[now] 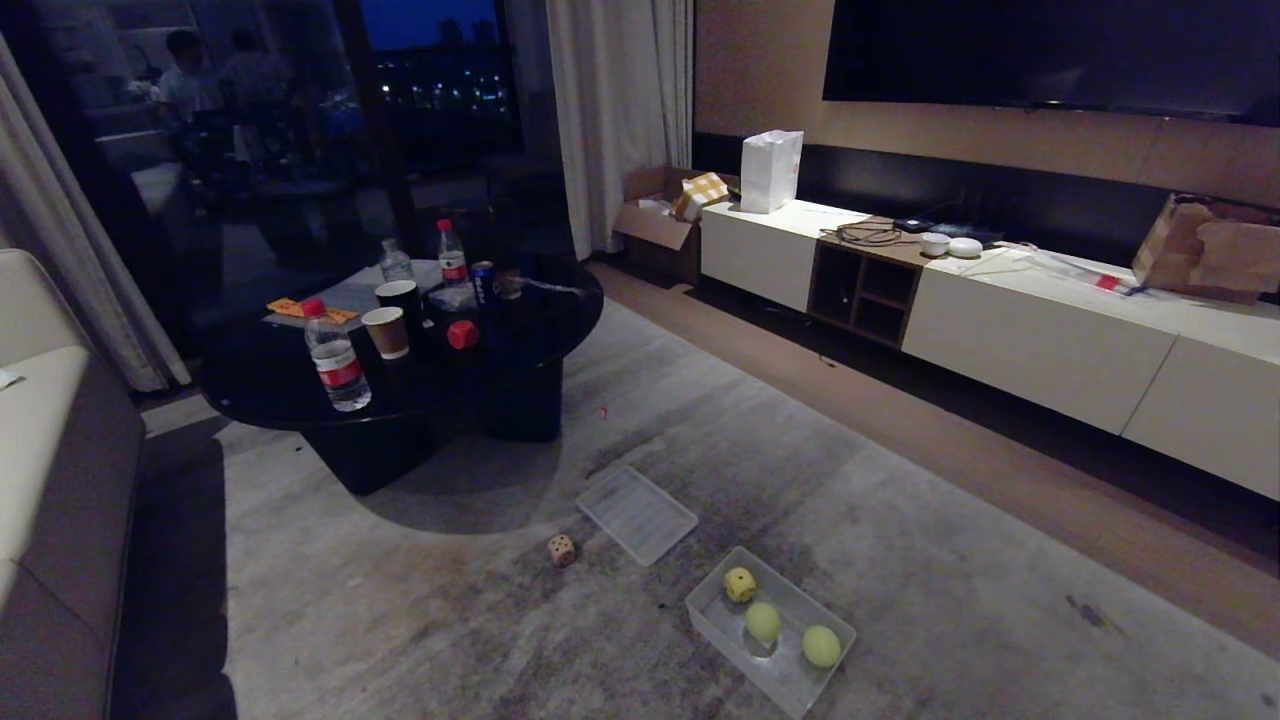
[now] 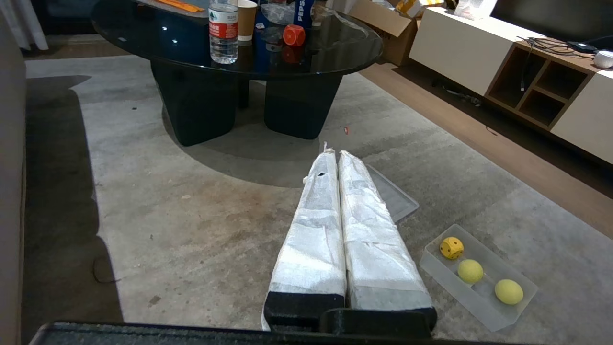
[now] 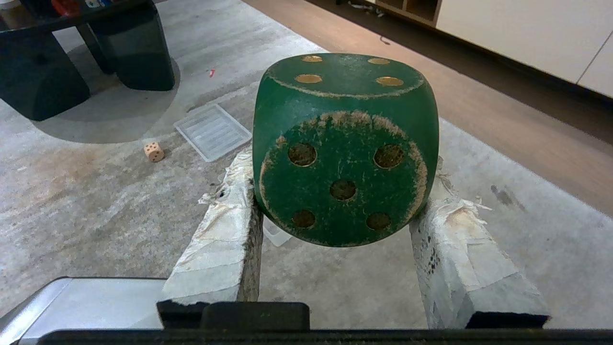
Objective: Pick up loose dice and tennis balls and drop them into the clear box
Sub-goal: Put the toys in the box
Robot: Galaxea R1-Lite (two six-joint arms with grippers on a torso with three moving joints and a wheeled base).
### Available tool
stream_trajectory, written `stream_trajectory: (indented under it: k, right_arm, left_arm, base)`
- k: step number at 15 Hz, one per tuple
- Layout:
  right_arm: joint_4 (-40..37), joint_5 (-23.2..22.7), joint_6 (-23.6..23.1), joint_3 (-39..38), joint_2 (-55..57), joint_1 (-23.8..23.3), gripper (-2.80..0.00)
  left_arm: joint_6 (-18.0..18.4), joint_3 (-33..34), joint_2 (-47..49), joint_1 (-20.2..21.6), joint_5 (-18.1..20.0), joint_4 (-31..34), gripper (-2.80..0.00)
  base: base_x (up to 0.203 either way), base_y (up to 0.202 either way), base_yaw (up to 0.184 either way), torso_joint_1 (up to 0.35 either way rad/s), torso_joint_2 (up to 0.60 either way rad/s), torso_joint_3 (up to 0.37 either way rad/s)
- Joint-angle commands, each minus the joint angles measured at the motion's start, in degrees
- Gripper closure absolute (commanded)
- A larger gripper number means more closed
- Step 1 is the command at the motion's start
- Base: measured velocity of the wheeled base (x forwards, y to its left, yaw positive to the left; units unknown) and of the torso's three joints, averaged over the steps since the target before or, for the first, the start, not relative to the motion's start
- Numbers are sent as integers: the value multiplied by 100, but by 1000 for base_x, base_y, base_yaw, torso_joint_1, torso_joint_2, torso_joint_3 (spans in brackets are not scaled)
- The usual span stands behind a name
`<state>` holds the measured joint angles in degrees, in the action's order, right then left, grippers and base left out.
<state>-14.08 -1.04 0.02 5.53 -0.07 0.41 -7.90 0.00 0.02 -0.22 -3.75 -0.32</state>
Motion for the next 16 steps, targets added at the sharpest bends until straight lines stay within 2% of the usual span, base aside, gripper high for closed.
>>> stream_trajectory:
  k: [1,16]
  right_arm:
    - [-7,-2,-2,0,7,2,0]
    - [-7,-2,-2,0,7,2,0]
  left_arm:
    - [-10,0,6,4,-3,-4,0]
    - [-36,0,-1,4,-3,-12,0]
  base:
    - [0,0,0,0,0,0]
    - [0,0,0,0,0,-9]
